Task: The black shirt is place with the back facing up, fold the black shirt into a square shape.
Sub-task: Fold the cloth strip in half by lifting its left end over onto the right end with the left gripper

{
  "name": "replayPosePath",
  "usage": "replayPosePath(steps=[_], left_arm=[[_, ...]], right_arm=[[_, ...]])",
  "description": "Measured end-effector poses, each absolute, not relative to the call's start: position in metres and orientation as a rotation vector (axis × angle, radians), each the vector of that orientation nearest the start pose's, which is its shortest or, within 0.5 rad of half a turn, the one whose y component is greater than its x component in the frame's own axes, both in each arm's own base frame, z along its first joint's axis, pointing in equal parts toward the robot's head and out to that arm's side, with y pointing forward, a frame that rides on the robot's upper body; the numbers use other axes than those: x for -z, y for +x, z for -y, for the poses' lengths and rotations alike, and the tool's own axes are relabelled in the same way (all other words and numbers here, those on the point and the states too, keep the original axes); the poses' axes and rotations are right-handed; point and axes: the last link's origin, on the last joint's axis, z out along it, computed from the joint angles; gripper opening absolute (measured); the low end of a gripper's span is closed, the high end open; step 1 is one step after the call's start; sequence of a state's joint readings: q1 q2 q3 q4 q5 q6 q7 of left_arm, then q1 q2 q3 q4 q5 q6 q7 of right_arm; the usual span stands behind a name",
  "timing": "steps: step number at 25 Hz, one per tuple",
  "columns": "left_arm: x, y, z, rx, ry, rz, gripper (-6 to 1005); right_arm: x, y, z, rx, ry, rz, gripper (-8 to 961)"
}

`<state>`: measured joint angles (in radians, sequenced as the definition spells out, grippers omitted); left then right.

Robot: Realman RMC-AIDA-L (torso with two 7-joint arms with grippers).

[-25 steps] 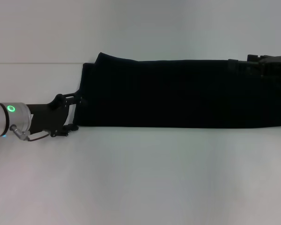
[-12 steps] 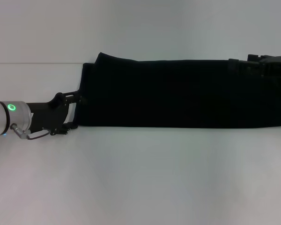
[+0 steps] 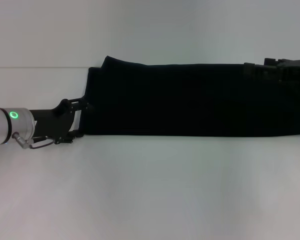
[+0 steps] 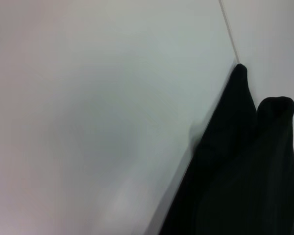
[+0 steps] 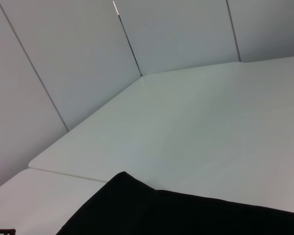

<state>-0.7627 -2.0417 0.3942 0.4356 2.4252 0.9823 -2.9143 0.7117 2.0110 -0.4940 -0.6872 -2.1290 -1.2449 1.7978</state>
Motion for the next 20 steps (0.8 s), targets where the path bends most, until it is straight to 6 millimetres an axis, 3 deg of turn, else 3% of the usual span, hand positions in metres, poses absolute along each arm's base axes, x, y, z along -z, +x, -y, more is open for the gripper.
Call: replayPosePath(steps=[20], left_arm=[[0.0078,-0.2972,-0.411,-0.859,1.73,-2.938,815]], right_arm=[[-0.0632,0.2549,-0.4229,-0.627,-2.284,-0.991,908]])
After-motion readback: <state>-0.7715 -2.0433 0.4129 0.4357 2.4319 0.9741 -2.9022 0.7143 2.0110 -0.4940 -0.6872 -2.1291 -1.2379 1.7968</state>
